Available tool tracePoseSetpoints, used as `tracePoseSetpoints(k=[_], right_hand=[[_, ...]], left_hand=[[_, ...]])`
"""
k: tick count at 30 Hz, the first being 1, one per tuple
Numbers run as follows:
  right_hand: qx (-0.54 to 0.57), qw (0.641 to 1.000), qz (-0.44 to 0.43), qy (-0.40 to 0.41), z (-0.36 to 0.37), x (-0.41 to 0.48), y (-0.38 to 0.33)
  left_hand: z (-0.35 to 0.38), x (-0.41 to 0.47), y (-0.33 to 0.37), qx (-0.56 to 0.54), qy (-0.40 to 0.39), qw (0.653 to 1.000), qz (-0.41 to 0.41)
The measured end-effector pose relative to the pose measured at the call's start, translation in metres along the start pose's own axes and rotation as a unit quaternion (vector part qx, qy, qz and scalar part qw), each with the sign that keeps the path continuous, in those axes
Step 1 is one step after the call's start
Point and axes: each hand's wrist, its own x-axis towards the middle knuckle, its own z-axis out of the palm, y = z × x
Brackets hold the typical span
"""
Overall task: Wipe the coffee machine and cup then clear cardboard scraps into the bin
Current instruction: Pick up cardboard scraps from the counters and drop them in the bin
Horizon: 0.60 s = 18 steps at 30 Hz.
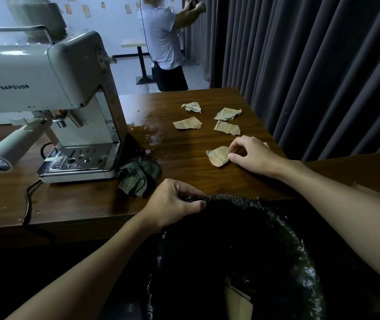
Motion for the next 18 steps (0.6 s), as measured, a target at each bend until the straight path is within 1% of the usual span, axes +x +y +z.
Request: tracePoseSetpoints(k=[2, 4, 6, 9, 13, 16, 18], right_hand=[[0.001, 1.0, 0.001, -0.031, -0.003, -0.004, 0.001], [-0.025, 0.997, -0.004, -0.069, -0.003, -0.007, 0.001], [-0.038, 0.997, -0.018, -0.061, -0.001, -0.01, 0.002], [-0.018, 0.999, -0.017, -0.03, -0.001, -0.014, -0.001], [-0.027, 0.996, -0.019, -0.079, 0.001, -0.018, -0.004], [-0.022, 0.996, -0.013, -0.085, 0.0, -0.02, -0.007], [-0.012, 0.995, 0.01, -0.099, -0.005, -0.021, -0.009]], left_hand=[[0.0, 0.0, 0.0, -0.003, -0.002, 1.0, -0.003], [0.0, -0.001, 0.001, -0.011, -0.002, 1.0, -0.01], [0.001, -0.001, 0.002, -0.021, -0.003, 1.0, -0.018], [0.001, -0.001, 0.004, -0.018, -0.001, 1.0, -0.022], [0.001, 0.0, 0.004, -0.014, 0.001, 1.0, -0.024], [0.001, 0.0, 0.004, -0.019, -0.006, 0.999, -0.026], [0.001, 0.0, 0.003, -0.007, -0.001, 1.0, -0.018]])
